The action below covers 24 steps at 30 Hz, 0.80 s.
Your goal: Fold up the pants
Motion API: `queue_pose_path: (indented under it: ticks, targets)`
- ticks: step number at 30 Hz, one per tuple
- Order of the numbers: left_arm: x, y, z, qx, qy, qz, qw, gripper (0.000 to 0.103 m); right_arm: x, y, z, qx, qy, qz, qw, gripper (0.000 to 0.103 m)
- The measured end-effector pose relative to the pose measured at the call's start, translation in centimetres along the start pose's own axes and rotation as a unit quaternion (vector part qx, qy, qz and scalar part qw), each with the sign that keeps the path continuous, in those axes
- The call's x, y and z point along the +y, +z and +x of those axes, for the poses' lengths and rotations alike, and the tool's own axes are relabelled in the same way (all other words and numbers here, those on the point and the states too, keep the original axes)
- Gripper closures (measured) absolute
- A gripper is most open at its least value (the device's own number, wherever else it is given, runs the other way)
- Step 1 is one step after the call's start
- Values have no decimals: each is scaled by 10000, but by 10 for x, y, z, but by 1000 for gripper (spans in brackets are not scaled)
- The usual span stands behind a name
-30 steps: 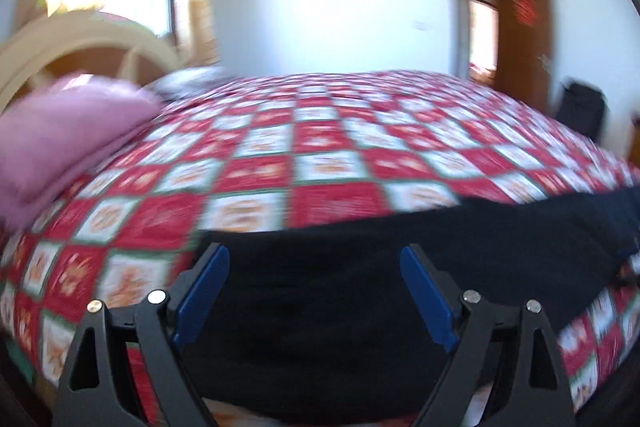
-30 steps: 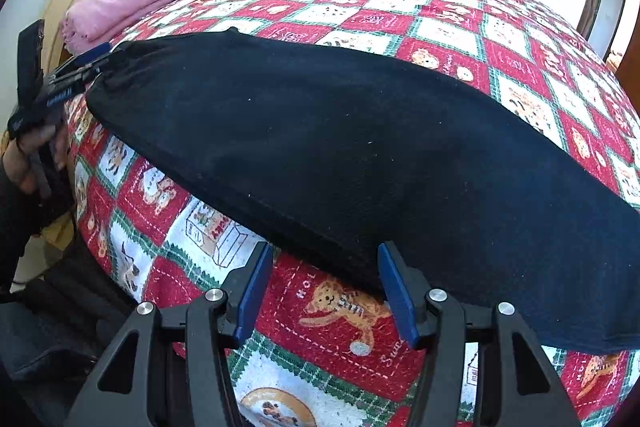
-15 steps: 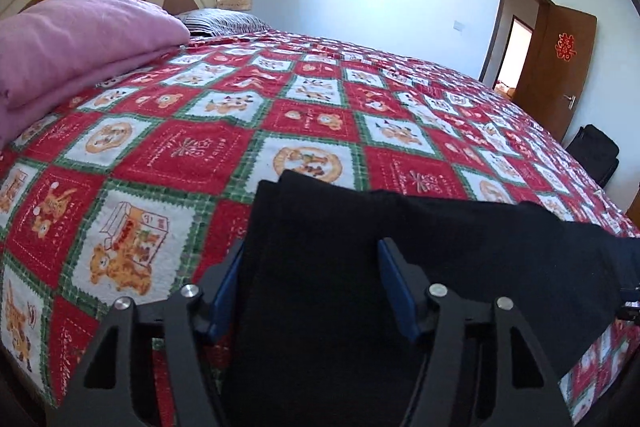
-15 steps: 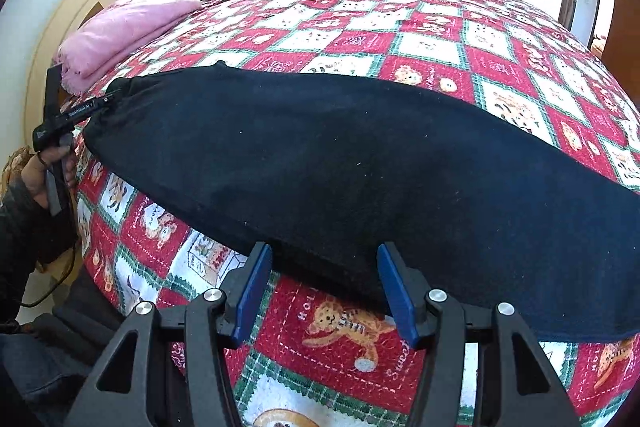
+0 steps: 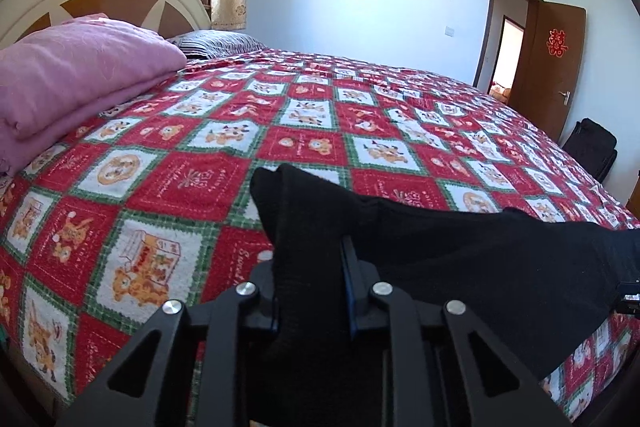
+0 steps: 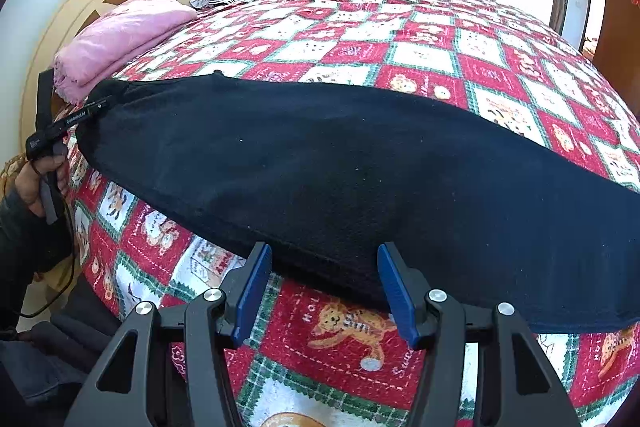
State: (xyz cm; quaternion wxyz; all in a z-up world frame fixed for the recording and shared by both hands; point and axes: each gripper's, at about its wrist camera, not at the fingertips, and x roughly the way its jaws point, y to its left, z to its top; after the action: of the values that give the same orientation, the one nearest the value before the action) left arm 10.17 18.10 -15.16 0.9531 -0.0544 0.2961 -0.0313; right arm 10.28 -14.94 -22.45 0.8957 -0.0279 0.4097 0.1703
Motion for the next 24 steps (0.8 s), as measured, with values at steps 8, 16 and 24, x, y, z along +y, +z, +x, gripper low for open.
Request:
queue_pose_path:
  ticks: [8, 16, 24]
  targets:
    - [9, -9, 13, 233, 102, -61, 9997, 76, 12, -4, 2, 26, 57, -188, 9998, 46]
    - [12, -1, -6, -196, 431, -122, 9988, 36, 4, 1, -1, -40, 108, 2, 9999, 46]
    - [-35, 8, -27, -550, 53, 264, 9981, 18, 8, 13, 0, -144, 244, 66, 9996, 46]
